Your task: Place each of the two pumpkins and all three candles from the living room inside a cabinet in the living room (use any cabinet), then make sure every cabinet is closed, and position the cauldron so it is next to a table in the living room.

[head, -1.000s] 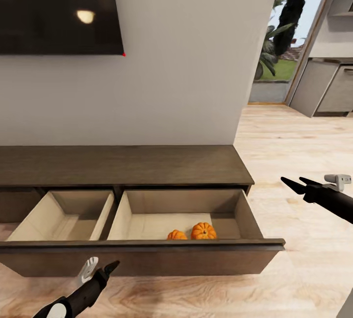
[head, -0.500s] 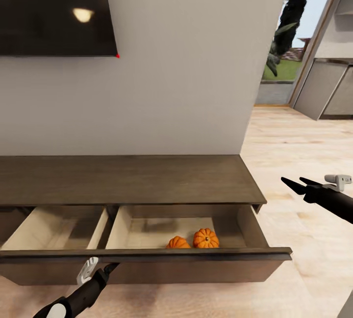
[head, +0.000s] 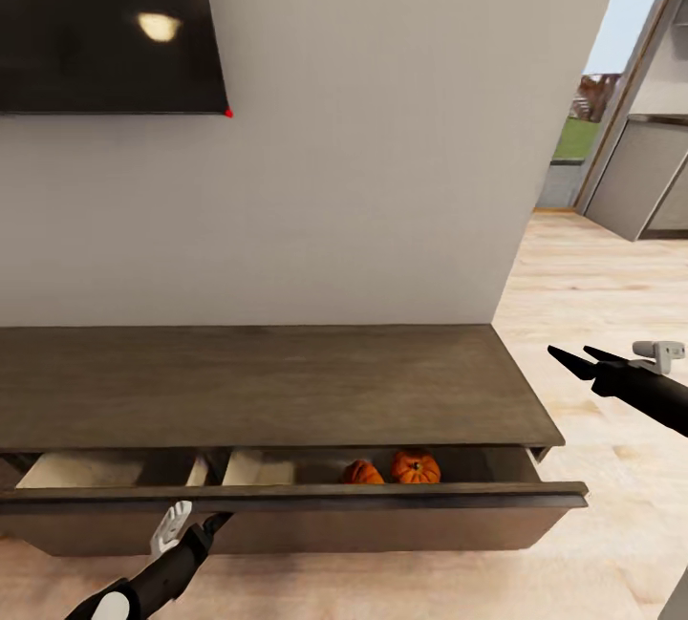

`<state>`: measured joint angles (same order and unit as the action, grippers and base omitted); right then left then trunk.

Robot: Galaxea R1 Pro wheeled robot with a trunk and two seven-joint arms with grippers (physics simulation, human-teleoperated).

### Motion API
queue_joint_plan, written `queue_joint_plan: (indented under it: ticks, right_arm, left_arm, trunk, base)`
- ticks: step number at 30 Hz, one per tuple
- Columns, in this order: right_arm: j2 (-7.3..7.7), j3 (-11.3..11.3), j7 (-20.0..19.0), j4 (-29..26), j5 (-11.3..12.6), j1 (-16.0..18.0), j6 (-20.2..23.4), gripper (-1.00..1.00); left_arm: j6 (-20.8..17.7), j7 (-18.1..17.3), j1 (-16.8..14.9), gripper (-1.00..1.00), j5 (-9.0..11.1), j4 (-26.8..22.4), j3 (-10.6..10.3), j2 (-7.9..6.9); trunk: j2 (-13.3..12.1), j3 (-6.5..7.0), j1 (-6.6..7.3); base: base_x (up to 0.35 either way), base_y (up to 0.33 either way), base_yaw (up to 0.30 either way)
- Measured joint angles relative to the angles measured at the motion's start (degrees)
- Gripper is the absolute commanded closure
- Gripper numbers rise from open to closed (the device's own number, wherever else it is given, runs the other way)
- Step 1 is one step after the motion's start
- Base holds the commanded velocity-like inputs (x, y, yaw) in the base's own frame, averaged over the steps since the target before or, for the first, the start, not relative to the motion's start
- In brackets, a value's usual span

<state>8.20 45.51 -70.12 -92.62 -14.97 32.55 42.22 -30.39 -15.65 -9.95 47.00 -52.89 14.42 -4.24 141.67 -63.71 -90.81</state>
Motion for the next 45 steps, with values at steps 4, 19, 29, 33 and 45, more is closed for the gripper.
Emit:
queue_joint_plan:
  ticks: [4, 19, 29, 33, 45]
  right_arm:
    - [0.03, 0.01, 0.00, -0.01, 0.00, 0.04, 0.00, -1.00]
    - [0.06, 0.01, 0.00, 0.02, 0.00, 0.11, 0.00, -1.00]
    - [0.07, 0.01, 0.00, -0.02, 0.00, 0.08, 0.00, -1.00]
    - [0.07, 0.01, 0.00, 0.00, 0.00, 0.12, 0.00, -1.00]
    - [-0.08, -0.10, 0.15, 0.04, -0.01, -0.09, 0.02, -1.00]
  left_arm:
    - [-0.01, 0.00, -0.01, -1.00, 0.02, 0.00, 0.01, 0.00]
    - [-0.02, -0.01, -0.01, -1.00, 0.70, -0.02, 0.16, 0.03]
    - [-0.02, 0.14, 0.13, -1.00, 0.42, -0.01, 0.11, -0.02]
    - [-0.03, 0.05, 0.62, -1.00, 0.74, -0.05, 0.02, 0.04]
    - [-0.07, -0.09, -0.04, -1.00, 0.98, -0.37, -0.05, 0.09]
  trunk:
    - [0.00, 0.00, 0.00]
    - [0.00, 0.00, -0.03]
    - [0.00, 0.00, -0.02]
    - [0.00, 0.00, -0.03]
    - [0.00, 0.00, -0.06]
  base:
    - [0.333, 0.003, 0.000]
    - [0.114, 0.000, 0.000]
    - [0.039, 0.000, 0.000]
    - [0.036, 0.000, 0.000]
    - [-0.128, 0.000, 0.000]
